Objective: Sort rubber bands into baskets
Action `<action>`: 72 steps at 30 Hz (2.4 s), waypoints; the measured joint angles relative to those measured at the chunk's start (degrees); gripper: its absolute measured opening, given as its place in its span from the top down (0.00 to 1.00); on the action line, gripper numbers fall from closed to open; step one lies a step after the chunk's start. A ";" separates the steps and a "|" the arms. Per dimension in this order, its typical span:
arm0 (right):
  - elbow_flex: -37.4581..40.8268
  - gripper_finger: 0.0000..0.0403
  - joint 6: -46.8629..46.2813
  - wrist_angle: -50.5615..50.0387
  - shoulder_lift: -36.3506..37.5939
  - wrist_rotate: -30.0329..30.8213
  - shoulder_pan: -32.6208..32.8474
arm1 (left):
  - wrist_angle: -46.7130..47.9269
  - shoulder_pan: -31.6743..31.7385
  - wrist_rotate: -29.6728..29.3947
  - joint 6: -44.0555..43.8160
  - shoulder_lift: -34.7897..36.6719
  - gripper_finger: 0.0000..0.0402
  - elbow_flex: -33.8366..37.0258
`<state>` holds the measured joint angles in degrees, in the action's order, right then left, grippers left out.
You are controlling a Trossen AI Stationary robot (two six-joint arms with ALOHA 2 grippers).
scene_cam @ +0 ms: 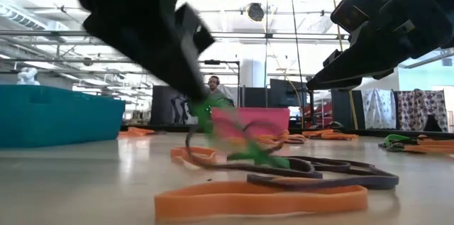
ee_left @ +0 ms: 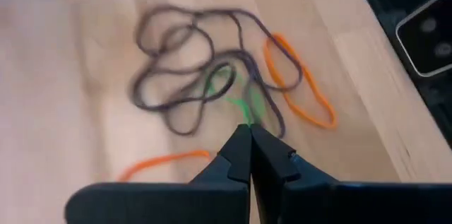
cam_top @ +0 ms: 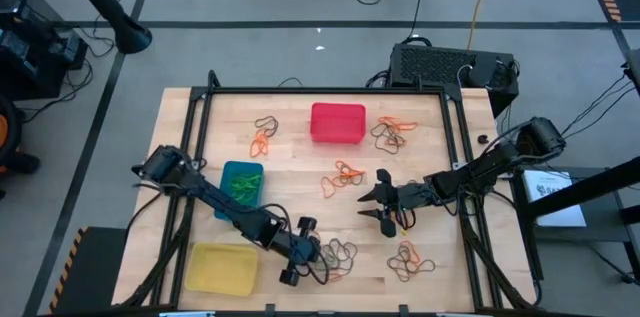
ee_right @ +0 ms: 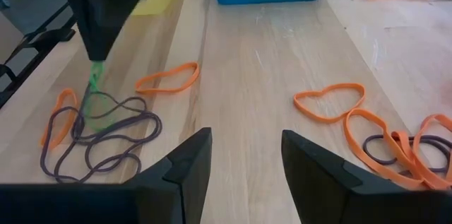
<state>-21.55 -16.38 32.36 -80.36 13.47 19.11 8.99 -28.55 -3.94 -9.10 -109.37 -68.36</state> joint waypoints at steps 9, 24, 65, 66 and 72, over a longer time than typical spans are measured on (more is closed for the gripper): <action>-0.01 0.59 0.28 -0.76 0.00 0.00 0.00 | 17.21 -0.85 -14.22 5.56 3.93 0.99 -7.92; -0.01 0.59 3.60 -1.31 0.00 0.00 0.00 | 54.30 2.07 -19.99 -9.21 11.34 1.00 -9.64; -0.01 0.59 10.01 -2.97 0.00 0.00 0.00 | 73.55 14.22 -14.71 -17.42 16.12 0.89 3.37; -0.01 0.59 9.99 -3.00 0.00 0.00 0.00 | 73.55 14.22 -14.50 -17.52 16.12 0.87 3.37; -0.01 0.59 9.97 -3.67 1.92 -0.03 0.00 | 72.25 14.22 -11.82 -18.94 16.12 0.74 3.37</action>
<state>-21.56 -6.42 28.69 -78.44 13.44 19.11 81.24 -14.33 -15.76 -28.04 -93.25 -64.99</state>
